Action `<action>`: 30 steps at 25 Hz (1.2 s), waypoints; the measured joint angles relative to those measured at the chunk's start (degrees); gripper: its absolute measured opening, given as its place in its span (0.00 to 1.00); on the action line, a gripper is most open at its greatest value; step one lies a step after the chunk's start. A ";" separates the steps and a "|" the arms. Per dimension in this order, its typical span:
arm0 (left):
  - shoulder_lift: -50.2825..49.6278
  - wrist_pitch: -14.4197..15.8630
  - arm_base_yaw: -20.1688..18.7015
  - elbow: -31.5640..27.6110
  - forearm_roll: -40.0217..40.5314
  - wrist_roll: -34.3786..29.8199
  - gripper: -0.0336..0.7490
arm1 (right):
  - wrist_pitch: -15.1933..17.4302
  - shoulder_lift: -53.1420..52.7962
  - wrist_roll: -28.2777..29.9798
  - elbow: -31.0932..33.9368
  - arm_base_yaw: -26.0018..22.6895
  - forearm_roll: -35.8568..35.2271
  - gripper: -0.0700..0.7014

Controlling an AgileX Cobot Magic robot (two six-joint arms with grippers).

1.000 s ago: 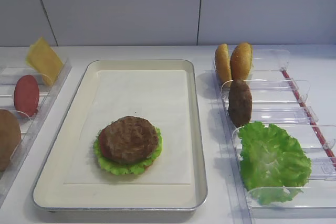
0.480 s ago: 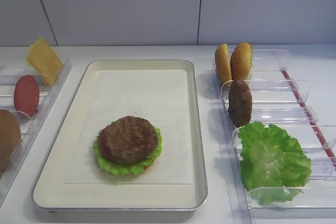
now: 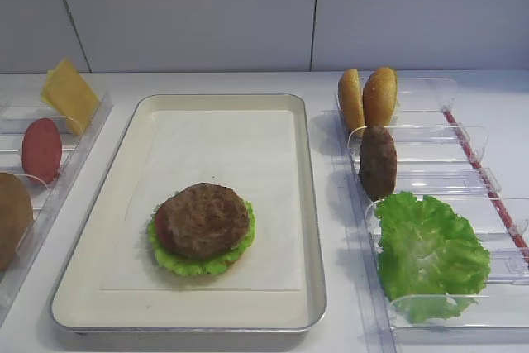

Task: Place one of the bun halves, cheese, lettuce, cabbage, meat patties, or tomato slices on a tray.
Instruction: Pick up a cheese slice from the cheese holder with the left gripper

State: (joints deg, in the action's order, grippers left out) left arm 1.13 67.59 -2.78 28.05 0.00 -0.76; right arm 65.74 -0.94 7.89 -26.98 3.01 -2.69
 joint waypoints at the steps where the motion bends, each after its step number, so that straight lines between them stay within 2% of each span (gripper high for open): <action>1: 0.00 0.00 0.00 0.00 0.00 0.00 0.55 | 0.00 0.00 0.00 0.00 0.00 0.00 0.62; 5: 0.00 -0.41 0.00 0.00 0.00 0.12 0.55 | 0.00 0.00 0.00 0.00 0.00 0.00 0.62; 8: -0.20 -2.86 0.00 1.58 0.00 4.15 0.55 | 0.00 0.00 0.00 0.00 0.00 0.00 0.62; 10: -3.73 -4.19 0.00 3.17 0.00 6.29 0.55 | 0.00 0.00 0.00 0.00 0.00 0.00 0.62; 17: -28.03 -10.36 0.00 12.18 -1.06 3.32 0.55 | 0.00 0.00 0.00 0.00 0.00 0.00 0.62; 24: -52.42 -13.28 0.00 25.45 -1.84 1.25 0.55 | 0.00 0.00 0.00 0.00 0.00 0.00 0.62; 30: -68.05 -15.87 0.00 35.54 -1.92 -0.04 0.55 | 0.00 0.00 0.00 0.00 0.00 0.00 0.62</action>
State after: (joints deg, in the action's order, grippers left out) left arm -66.92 51.71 -2.78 63.59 -1.92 -0.80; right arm 65.74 -0.94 7.89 -26.98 3.01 -2.69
